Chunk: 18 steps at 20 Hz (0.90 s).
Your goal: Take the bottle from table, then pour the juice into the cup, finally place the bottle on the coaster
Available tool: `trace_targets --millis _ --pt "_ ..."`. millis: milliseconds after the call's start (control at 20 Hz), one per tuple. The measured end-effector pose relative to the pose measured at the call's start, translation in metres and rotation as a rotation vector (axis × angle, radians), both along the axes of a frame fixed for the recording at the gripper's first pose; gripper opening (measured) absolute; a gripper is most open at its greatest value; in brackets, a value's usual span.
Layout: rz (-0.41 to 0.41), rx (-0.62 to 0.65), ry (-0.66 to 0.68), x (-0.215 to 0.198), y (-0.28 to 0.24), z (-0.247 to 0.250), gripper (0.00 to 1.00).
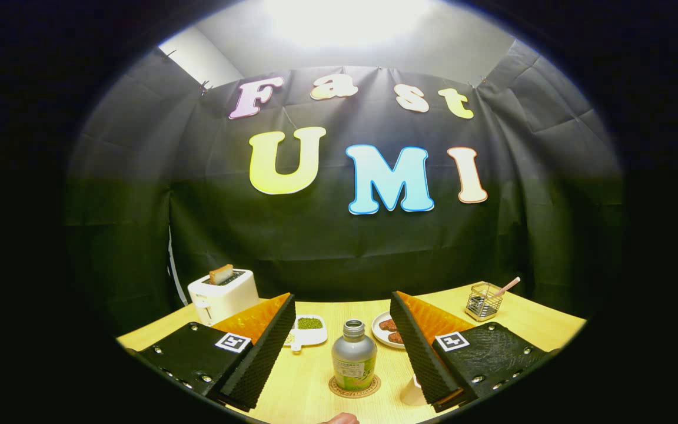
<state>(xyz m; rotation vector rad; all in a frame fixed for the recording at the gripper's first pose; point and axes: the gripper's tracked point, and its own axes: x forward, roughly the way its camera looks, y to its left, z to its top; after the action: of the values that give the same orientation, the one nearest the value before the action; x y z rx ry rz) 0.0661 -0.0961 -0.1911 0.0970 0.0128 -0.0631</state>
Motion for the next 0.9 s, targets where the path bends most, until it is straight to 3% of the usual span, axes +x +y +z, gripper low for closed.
trace_targets --millis 450,700,900 --pt "0.076 -0.011 -0.074 -0.076 0.04 0.141 0.98" --pt "0.085 -0.044 -0.085 -0.103 0.036 0.148 0.98" --pt "0.08 -0.03 -0.067 -0.096 0.023 0.135 0.98"
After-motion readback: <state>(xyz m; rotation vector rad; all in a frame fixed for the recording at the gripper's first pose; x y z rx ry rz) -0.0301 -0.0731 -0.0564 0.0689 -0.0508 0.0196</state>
